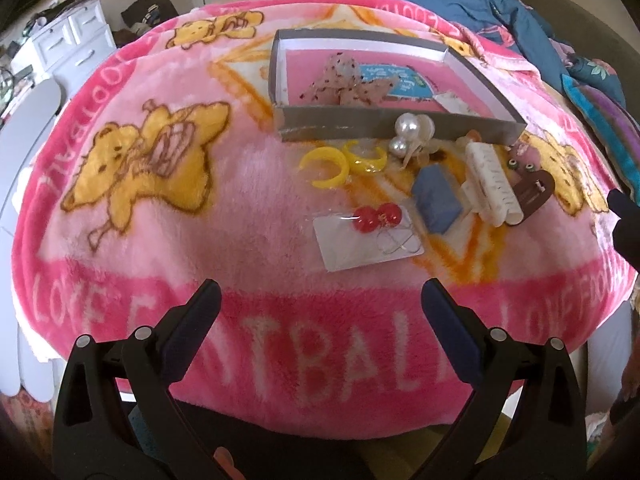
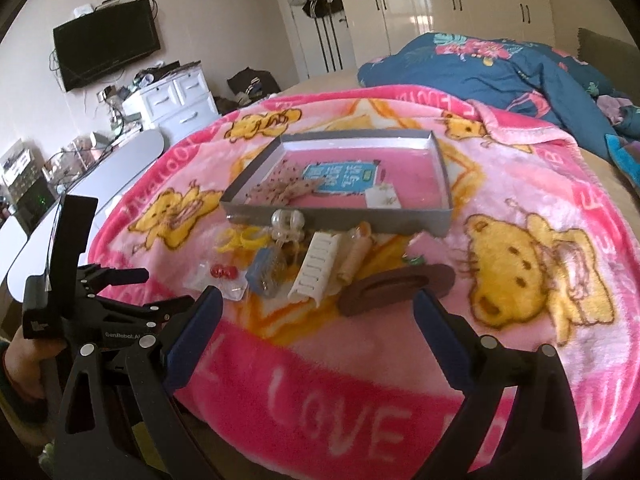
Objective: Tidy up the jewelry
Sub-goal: 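Lift both open tools out of the tray back over the loose jewelry, then grasp the white hair claw comb with the right tool while the left tool grasps the red-earring bag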
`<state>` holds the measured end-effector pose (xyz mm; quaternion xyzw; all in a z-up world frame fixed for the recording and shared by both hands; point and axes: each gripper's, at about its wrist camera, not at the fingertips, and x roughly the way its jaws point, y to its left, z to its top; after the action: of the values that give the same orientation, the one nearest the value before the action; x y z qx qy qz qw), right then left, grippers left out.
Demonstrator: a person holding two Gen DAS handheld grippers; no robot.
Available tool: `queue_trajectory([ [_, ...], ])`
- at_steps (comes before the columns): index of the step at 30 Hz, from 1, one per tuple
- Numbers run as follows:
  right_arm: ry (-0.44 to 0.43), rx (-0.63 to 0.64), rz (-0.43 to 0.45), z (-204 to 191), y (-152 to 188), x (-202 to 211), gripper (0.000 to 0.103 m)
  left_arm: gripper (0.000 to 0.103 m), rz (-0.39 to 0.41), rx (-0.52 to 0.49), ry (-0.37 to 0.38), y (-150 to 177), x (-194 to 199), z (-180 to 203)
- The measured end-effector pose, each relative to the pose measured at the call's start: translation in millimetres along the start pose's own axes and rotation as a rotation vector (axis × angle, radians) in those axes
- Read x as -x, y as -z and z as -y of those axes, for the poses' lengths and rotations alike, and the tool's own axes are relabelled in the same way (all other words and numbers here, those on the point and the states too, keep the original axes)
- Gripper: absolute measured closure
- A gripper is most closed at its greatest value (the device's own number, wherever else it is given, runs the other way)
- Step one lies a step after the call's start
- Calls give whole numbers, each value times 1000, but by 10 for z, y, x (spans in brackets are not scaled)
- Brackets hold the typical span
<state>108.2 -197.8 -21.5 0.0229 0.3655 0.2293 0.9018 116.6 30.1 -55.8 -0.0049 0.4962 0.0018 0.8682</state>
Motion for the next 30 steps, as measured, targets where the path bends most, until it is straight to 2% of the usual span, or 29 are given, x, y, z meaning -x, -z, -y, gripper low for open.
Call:
queue_trajectory([
  [7,-12,-25,-29,19,59,-172,8,9,-10,16,10,15,-105,-44],
  [18,-57,-67,-92,70,62,-472,19,9,-2,37,78,-7,-209,-39],
  [20,-71,-65,-111,37,43,-551,32,9,4,41,86,-35,-234,-41],
  [21,-78,-68,-117,25,34,-587,34,9,4,47,93,-55,-247,-43],
  [26,-82,-104,-143,6,-27,-754,57,9,18,45,116,-113,-272,-32],
  [30,-72,-116,-177,-7,-56,-893,67,9,14,44,138,-142,-309,-19],
])
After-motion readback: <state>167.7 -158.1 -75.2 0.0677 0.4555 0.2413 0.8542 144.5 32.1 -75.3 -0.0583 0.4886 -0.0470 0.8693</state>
